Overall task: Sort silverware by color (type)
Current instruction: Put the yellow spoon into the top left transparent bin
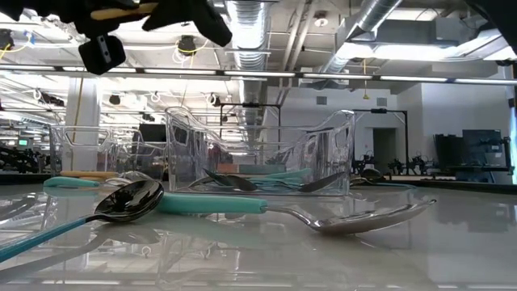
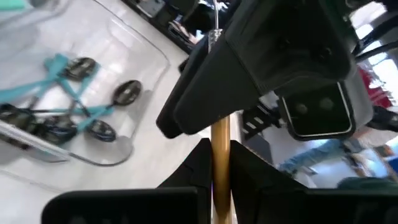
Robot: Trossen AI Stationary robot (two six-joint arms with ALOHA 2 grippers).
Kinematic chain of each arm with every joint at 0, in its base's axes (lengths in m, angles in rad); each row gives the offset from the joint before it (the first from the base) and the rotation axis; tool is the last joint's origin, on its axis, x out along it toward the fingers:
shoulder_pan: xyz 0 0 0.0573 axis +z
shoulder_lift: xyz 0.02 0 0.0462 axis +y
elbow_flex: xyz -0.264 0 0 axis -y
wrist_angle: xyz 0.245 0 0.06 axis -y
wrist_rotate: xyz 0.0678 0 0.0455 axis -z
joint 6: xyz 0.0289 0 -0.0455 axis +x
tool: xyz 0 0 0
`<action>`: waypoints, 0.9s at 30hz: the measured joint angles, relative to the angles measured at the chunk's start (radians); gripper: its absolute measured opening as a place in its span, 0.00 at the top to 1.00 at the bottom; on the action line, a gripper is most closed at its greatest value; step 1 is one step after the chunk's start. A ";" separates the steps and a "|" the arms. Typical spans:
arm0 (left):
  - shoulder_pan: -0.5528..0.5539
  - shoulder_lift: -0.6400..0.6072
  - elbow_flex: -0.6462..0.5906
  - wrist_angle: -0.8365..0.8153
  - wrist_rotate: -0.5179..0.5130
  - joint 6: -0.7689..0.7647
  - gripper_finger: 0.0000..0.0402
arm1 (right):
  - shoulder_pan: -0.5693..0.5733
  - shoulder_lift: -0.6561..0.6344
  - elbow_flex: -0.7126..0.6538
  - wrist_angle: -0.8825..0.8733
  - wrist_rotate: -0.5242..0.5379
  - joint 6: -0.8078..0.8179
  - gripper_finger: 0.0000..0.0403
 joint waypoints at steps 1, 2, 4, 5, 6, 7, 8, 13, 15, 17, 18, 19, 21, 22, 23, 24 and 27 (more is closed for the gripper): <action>0.001 0.000 0.000 -0.007 -0.017 0.006 0.97 | 0.000 0.001 0.000 -0.005 0.000 0.002 0.69; 0.005 0.000 0.000 -0.008 -0.033 0.006 0.97 | -0.001 0.001 0.000 -0.009 0.002 0.006 0.66; 0.021 0.000 0.000 -0.009 -0.048 0.010 0.97 | 0.001 0.002 0.000 -0.015 0.014 0.033 0.59; 0.034 -0.001 0.000 -0.010 -0.054 0.015 0.97 | 0.003 0.002 0.000 -0.022 0.024 0.058 0.56; 0.049 -0.003 0.000 -0.019 -0.059 0.019 0.97 | 0.004 0.002 0.000 -0.029 0.033 0.083 0.53; 0.068 -0.008 0.000 -0.034 -0.065 0.020 0.97 | 0.007 0.002 0.000 -0.039 0.038 0.112 0.49; 0.091 -0.011 0.000 -0.049 -0.066 0.020 0.97 | 0.010 0.002 0.000 -0.052 0.044 0.139 0.46; 0.261 -0.020 0.029 -0.209 -0.070 0.082 0.97 | 0.032 -0.022 0.000 -0.133 0.086 0.264 0.38; 0.350 -0.019 0.062 -0.287 -0.082 0.132 0.97 | 0.042 -0.050 -0.001 -0.221 0.110 0.338 0.37; 0.447 -0.019 0.101 -0.339 -0.096 0.193 0.97 | 0.046 -0.066 0.000 -0.290 0.110 0.445 0.37; 0.498 -0.018 0.121 -0.368 -0.105 0.228 0.97 | 0.046 -0.082 0.001 -0.348 0.109 0.515 0.37; 0.555 -0.013 0.139 -0.404 -0.112 0.263 0.97 | 0.045 -0.101 0.000 -0.424 0.107 0.596 0.37; 0.672 0.000 0.163 -0.456 -0.113 0.316 0.97 | 0.039 -0.124 -0.001 -0.551 0.081 0.768 0.37; 0.733 0.007 0.168 -0.476 -0.102 0.345 0.97 | 0.037 -0.140 -0.001 -0.611 0.058 0.860 0.37; 0.795 0.018 0.168 -0.501 -0.092 0.369 0.97 | 0.034 -0.156 -0.006 -0.673 0.037 0.951 0.37; 0.858 0.034 0.168 -0.532 -0.078 0.388 0.97 | 0.032 -0.165 -0.011 -0.728 0.022 1.032 0.37; 1.037 0.093 0.167 -0.615 -0.056 0.459 0.97 | 0.033 -0.197 -0.048 -0.828 0.010 1.207 0.37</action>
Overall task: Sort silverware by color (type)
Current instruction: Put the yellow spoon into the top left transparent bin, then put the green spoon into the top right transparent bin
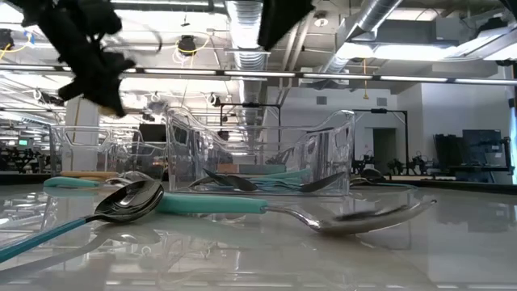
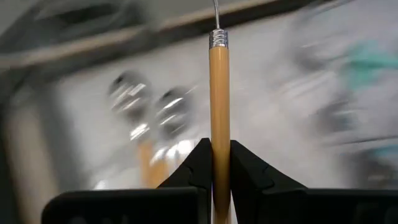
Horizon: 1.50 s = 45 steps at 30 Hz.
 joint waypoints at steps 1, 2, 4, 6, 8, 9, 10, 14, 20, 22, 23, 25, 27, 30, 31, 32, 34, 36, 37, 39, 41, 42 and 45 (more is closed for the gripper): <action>0.050 0.019 0.000 -0.023 0.010 0.015 0.97 | 0.003 -0.006 -0.013 -0.019 0.001 0.033 0.37; 0.092 0.039 0.000 -0.036 0.027 0.029 0.97 | 0.009 -0.013 -0.031 -0.028 0.001 0.057 0.37; 0.154 0.067 0.000 -0.040 0.060 0.052 0.97 | 0.024 -0.033 -0.073 -0.026 0.001 0.083 0.37; 0.184 0.080 0.000 -0.040 0.080 0.056 0.97 | 0.035 -0.045 -0.110 -0.012 0.001 0.093 0.37; 0.195 0.089 0.000 -0.044 0.073 0.061 0.97 | 0.044 -0.060 -0.151 0.009 0.000 0.094 0.37; 0.196 0.091 0.000 -0.049 0.072 0.062 0.97 | 0.049 -0.063 -0.165 0.021 0.000 0.094 0.37; 0.197 0.096 0.000 -0.059 0.065 0.061 0.97 | 0.050 -0.065 -0.178 0.032 0.002 0.094 0.37; 0.197 0.119 0.000 -0.107 0.021 0.057 0.95 | 0.050 -0.066 -0.203 0.049 0.001 0.093 0.37; 0.197 0.134 0.000 -0.121 0.018 0.050 0.79 | 0.047 -0.057 -0.203 0.062 0.000 0.094 0.37; 0.197 0.133 0.000 -0.120 0.018 0.049 0.74 | 0.053 -0.057 -0.203 0.070 0.000 0.095 0.37; 0.197 0.133 0.000 -0.120 0.017 0.049 0.71 | 0.056 -0.057 -0.203 0.073 0.001 0.096 0.37; 0.197 0.133 0.000 -0.120 0.018 0.049 0.67 | 0.065 -0.058 -0.203 0.074 0.001 0.097 0.37; 0.196 0.132 0.000 -0.120 0.027 0.052 0.64 | 0.074 -0.058 -0.203 0.075 -0.001 0.101 0.37; 0.196 0.131 0.009 -0.125 0.060 0.067 0.61 | 0.085 -0.058 -0.203 0.079 -0.018 0.102 0.37; 0.196 0.125 0.016 -0.126 0.076 0.073 0.60 | 0.089 -0.058 -0.203 0.083 -0.025 0.104 0.37; 0.195 0.117 0.024 -0.129 0.094 0.077 0.60 | 0.092 -0.058 -0.203 0.089 -0.029 0.106 0.37; 0.188 0.097 0.037 -0.137 0.140 0.078 0.60 | 0.097 -0.058 -0.203 0.100 -0.032 0.118 0.37; 0.172 0.062 0.049 -0.141 0.191 0.078 0.60 | 0.104 -0.058 -0.203 0.101 -0.049 0.128 0.37; 0.160 0.040 0.052 -0.137 0.217 0.073 0.60 | 0.107 -0.058 -0.203 0.103 -0.057 0.131 0.37; 0.128 -0.009 0.051 -0.134 0.278 0.061 0.60 | 0.107 -0.058 -0.203 0.123 -0.080 0.135 0.37; 0.080 -0.067 0.044 -0.126 0.342 0.036 0.60 | 0.107 -0.058 -0.203 0.170 -0.132 0.138 0.37; 0.050 -0.096 0.042 -0.122 0.370 0.022 0.60 | 0.107 -0.058 -0.203 0.203 -0.159 0.138 0.37; -0.064 -0.177 0.033 -0.060 0.395 -0.056 0.60 | 0.107 -0.058 -0.203 0.301 -0.229 0.133 0.37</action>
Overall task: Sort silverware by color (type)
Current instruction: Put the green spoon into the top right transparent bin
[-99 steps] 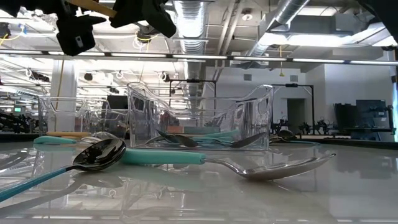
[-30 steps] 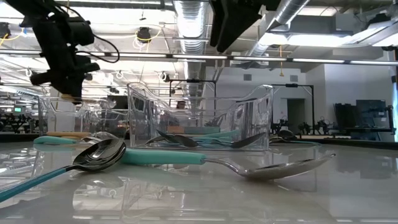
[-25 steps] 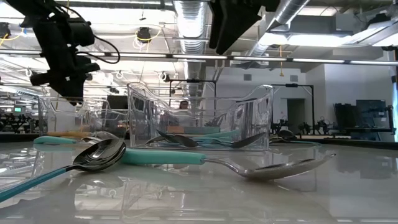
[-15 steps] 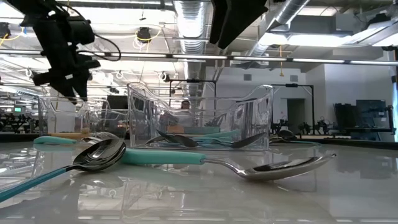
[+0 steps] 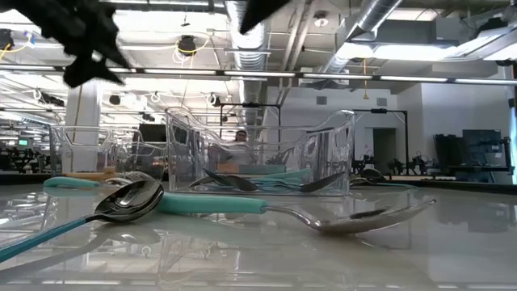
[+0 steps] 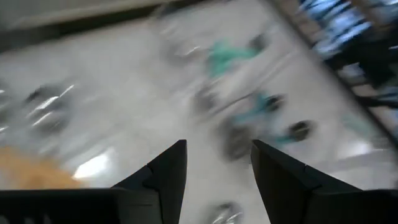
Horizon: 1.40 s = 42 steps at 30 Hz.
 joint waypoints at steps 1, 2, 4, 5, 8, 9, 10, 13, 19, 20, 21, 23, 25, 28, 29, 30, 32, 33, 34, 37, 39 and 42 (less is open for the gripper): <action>-0.044 -0.018 -0.001 0.042 -0.003 -0.028 0.60 | 0.000 0.000 0.000 0.030 -0.020 0.001 0.37; -0.092 -0.030 -0.001 0.084 -0.005 -0.047 0.60 | 0.000 0.000 0.001 0.053 -0.040 0.009 0.37; -0.186 -0.037 -0.001 0.145 -0.019 -0.072 0.60 | 0.000 0.000 0.001 0.062 -0.077 0.029 0.37; -0.237 -0.036 -0.001 0.160 -0.039 -0.077 0.60 | 0.000 0.001 0.001 0.055 -0.086 0.043 0.37; -0.393 -0.012 -0.002 0.176 -0.137 -0.082 0.63 | 0.011 0.001 0.001 0.031 -0.092 0.107 0.37; -0.449 0.001 -0.002 0.182 -0.172 -0.083 0.63 | 0.018 0.001 0.001 0.023 -0.092 0.127 0.37; -0.503 0.013 -0.002 0.188 -0.207 -0.083 0.64 | 0.028 0.001 0.001 0.020 -0.091 0.145 0.37; -0.667 0.052 -0.003 0.229 -0.303 -0.084 0.65 | 0.066 0.001 -0.016 0.065 -0.091 0.198 0.37; -0.933 0.102 -0.003 0.273 -0.471 -0.044 0.65 | 0.118 0.004 -0.171 0.255 -0.093 0.476 0.37; -0.967 0.109 -0.003 0.279 -0.494 -0.037 0.65 | 0.122 0.004 -0.192 0.274 -0.096 0.523 0.37; -0.997 0.115 -0.003 0.288 -0.514 -0.030 0.65 | 0.126 0.003 -0.216 0.298 -0.104 0.570 0.37; -1.047 0.124 -0.003 0.294 -0.540 -0.011 0.65 | 0.130 0.002 -0.261 0.337 -0.129 0.661 0.37; -1.087 0.136 -0.003 0.294 -0.552 0.013 0.65 | 0.131 0.003 -0.298 0.370 -0.138 0.723 0.37; -1.137 0.150 -0.003 0.294 -0.559 0.033 0.65 | 0.144 0.003 -0.331 0.437 -0.127 0.743 0.37; -1.149 0.155 -0.003 0.295 -0.568 0.034 0.65 | 0.148 0.010 -0.339 0.460 -0.102 0.743 0.37; -1.159 0.160 -0.003 0.294 -0.580 0.034 0.65 | 0.153 0.029 -0.341 0.489 -0.078 0.746 0.37; -1.172 0.168 -0.003 0.294 -0.604 0.039 0.65 | 0.167 0.057 -0.343 0.522 -0.043 0.739 0.37; -1.177 0.173 -0.003 0.296 -0.609 0.043 0.65 | 0.172 0.075 -0.345 0.527 -0.032 0.738 0.37; -1.180 0.175 -0.003 0.299 -0.612 0.049 0.65 | 0.176 0.098 -0.343 0.561 -0.030 0.740 0.37; -1.189 0.181 -0.003 0.302 -0.610 0.054 0.65 | 0.178 0.146 -0.339 0.584 -0.013 0.759 0.37; -1.189 0.182 -0.003 0.303 -0.611 0.060 0.65 | 0.183 0.183 -0.324 0.575 0.025 0.779 0.37; -1.189 0.186 -0.003 0.306 -0.612 0.061 0.65 | 0.190 0.201 -0.322 0.555 0.088 0.788 0.38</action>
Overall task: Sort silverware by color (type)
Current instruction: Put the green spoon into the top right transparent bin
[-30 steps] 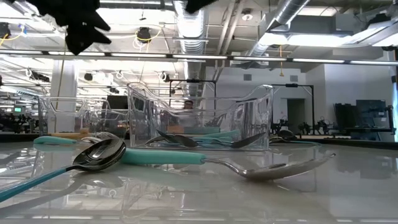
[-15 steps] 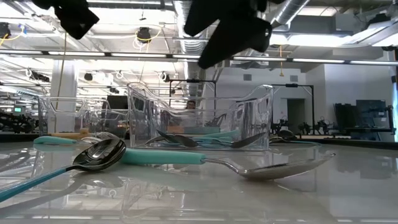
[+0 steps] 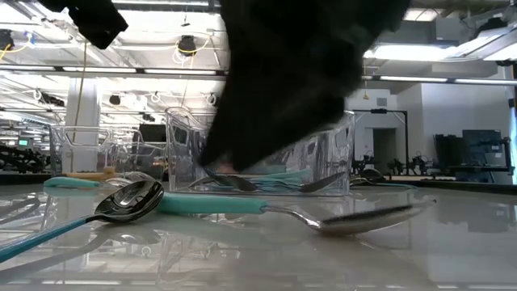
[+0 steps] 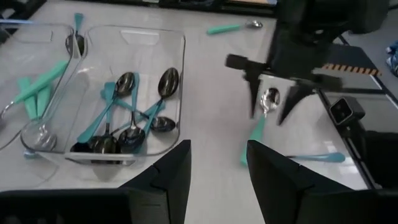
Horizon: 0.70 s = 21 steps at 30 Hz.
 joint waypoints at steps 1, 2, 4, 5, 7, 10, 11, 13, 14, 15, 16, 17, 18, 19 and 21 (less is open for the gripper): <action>0.000 0.001 0.000 -0.004 0.001 0.002 0.65 | 0.000 0.009 0.007 0.026 0.009 0.005 0.39; 0.000 0.002 0.000 -0.007 0.002 0.004 0.65 | 0.001 0.012 0.006 0.027 0.020 0.008 0.40; 0.000 0.006 0.000 0.000 0.001 0.004 0.65 | 0.008 0.031 0.000 -0.024 0.035 0.010 0.43; 0.000 0.007 0.000 -0.002 0.001 0.005 0.65 | 0.008 0.046 0.001 -0.001 0.031 0.015 0.44; 0.000 0.012 0.000 -0.007 0.005 0.005 0.65 | 0.011 0.053 0.004 -0.020 0.019 0.020 0.48; 0.000 0.017 0.000 -0.009 0.002 0.012 0.65 | 0.020 0.076 0.008 -0.029 0.026 0.053 0.53; 0.000 0.019 0.000 -0.009 0.003 0.012 0.65 | 0.021 0.077 0.008 -0.040 0.035 0.062 0.55; 0.001 0.022 0.000 0.000 0.001 0.018 0.65 | 0.025 0.087 0.008 -0.048 0.036 0.076 0.62; 0.001 0.022 0.000 -0.006 0.003 0.021 0.65 | 0.027 0.084 0.008 -0.057 0.053 0.081 0.66; 0.001 0.022 0.000 -0.006 0.007 0.022 0.65 | 0.028 0.082 0.007 -0.059 0.065 0.081 0.71; 0.001 0.022 0.000 -0.002 0.007 0.022 0.65 | 0.027 0.082 0.007 -0.063 0.070 0.082 0.76; 0.001 0.022 0.000 -0.004 0.008 0.022 0.65 | 0.027 0.081 0.007 -0.067 0.071 0.087 0.81; 0.001 0.022 0.000 -0.007 0.008 0.022 0.65 | 0.026 0.073 0.006 -0.070 0.076 0.088 0.84; 0.001 0.022 0.000 -0.006 0.008 0.021 0.65 | 0.025 0.061 0.004 -0.076 0.081 0.088 0.85; 0.001 0.021 0.000 -0.006 0.010 0.021 0.65 | 0.021 0.055 0.003 -0.091 0.084 0.086 0.85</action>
